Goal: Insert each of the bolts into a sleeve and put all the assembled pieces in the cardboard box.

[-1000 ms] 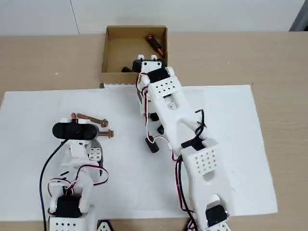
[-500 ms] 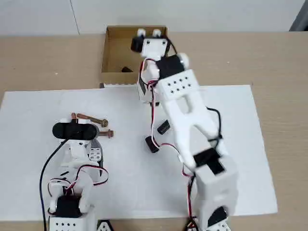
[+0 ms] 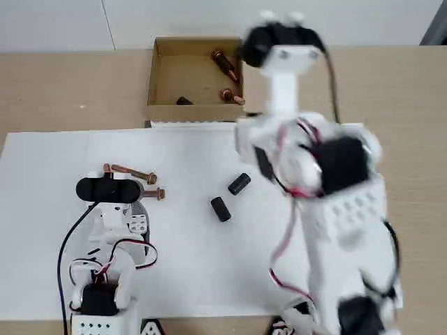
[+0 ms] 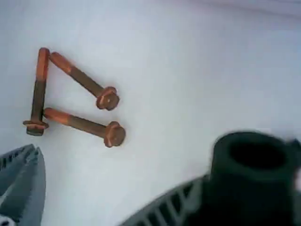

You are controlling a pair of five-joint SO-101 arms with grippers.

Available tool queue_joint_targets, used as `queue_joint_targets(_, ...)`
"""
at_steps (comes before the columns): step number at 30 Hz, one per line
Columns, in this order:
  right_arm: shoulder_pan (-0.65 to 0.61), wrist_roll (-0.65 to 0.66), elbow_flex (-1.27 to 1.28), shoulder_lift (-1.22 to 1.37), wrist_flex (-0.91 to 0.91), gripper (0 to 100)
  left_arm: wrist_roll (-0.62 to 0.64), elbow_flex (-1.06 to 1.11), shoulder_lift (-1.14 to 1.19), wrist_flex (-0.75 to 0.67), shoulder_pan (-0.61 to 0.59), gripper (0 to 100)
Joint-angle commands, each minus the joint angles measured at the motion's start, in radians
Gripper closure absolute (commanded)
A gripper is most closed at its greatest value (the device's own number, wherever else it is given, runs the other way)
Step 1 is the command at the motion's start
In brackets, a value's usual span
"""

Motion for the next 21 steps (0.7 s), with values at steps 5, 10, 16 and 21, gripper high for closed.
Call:
queue_joint_targets(5, 0.145, -0.012, 0.439, -0.414, -0.047, 99.7, 0.041, -0.125, -0.005, 0.078, -0.02, 99)
queue_joint_targets(10, 0.189, -0.008, 0.747, -0.638, -0.176, 99.7, 0.041, -0.283, -0.003, 0.196, -0.021, 99)
queue_joint_targets(16, 0.191, -0.008, 1.007, -0.866, -0.286, 99.7, -0.028, -0.43, -0.002, 0.293, -0.025, 99)
queue_joint_targets(21, 0.191, -0.006, 1.128, -0.974, -0.308, 99.7, -0.034, -0.501, 0.049, 0.316, -0.025, 99)
